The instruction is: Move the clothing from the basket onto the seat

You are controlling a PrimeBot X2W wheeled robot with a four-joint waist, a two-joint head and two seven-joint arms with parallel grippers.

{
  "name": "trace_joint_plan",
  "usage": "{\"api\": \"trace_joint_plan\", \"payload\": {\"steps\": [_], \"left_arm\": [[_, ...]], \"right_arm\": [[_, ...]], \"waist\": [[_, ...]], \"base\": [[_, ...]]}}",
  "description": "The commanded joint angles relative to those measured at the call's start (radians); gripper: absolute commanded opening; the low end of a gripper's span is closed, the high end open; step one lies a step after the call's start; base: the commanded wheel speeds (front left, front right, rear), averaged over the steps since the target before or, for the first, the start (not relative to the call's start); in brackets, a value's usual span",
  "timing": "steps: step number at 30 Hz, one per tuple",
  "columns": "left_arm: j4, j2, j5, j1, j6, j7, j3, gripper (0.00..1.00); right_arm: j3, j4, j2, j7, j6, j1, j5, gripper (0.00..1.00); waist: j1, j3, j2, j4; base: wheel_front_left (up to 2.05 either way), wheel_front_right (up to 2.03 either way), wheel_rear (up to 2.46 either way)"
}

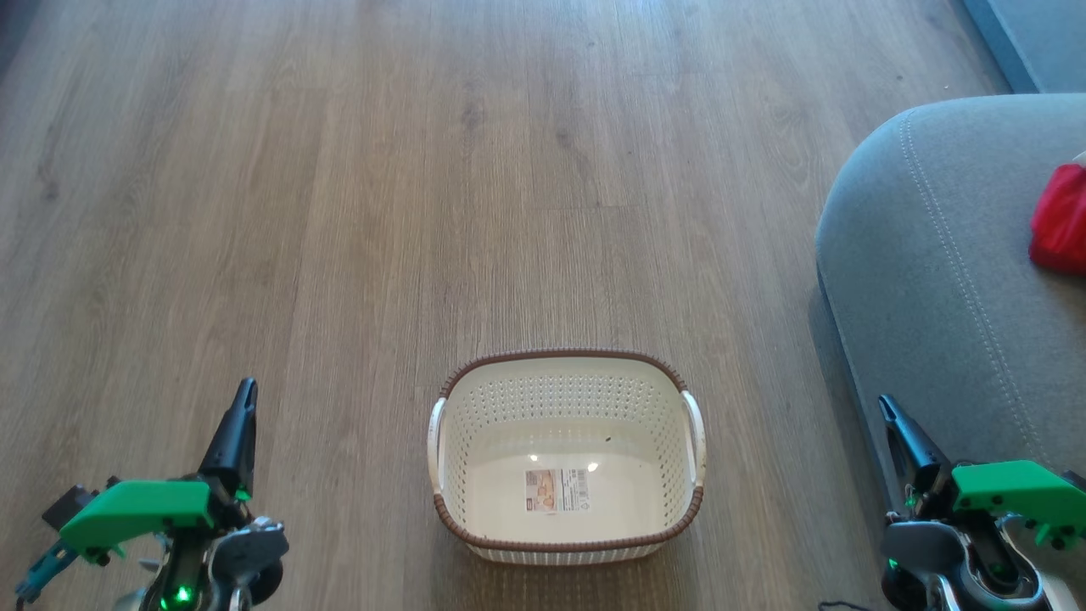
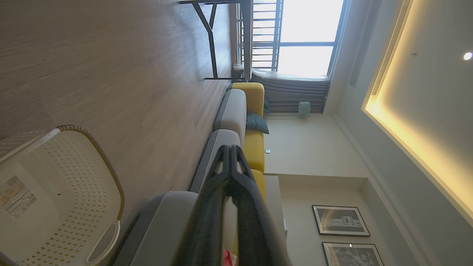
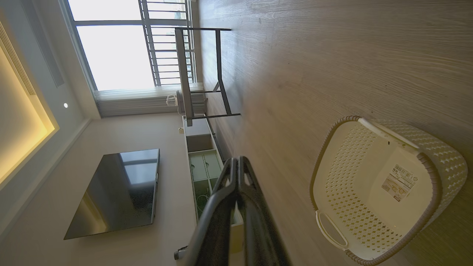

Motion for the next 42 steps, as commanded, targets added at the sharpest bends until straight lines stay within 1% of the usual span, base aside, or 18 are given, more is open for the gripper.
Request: {"api": "trace_joint_plan", "payload": {"steps": [1, 42], "left_arm": [[-0.034, 0.005, -0.004, -0.056, -0.007, 0.007, 0.036, 0.0], [-0.034, 0.005, -0.004, -0.056, -0.007, 0.007, 0.036, 0.0]], "right_arm": [[0.015, -0.037, -0.012, 0.006, 0.007, -0.049, 0.0, 0.0], [0.006, -0.037, -0.006, 0.013, 0.007, -0.05, -0.007, 0.0]], "waist": [[0.0, 0.0, 0.0, 0.0], [0.0, 0.0, 0.0, 0.0]], "base": [[0.0, 0.0, 0.0], [0.0, 0.0, 0.0]]}}
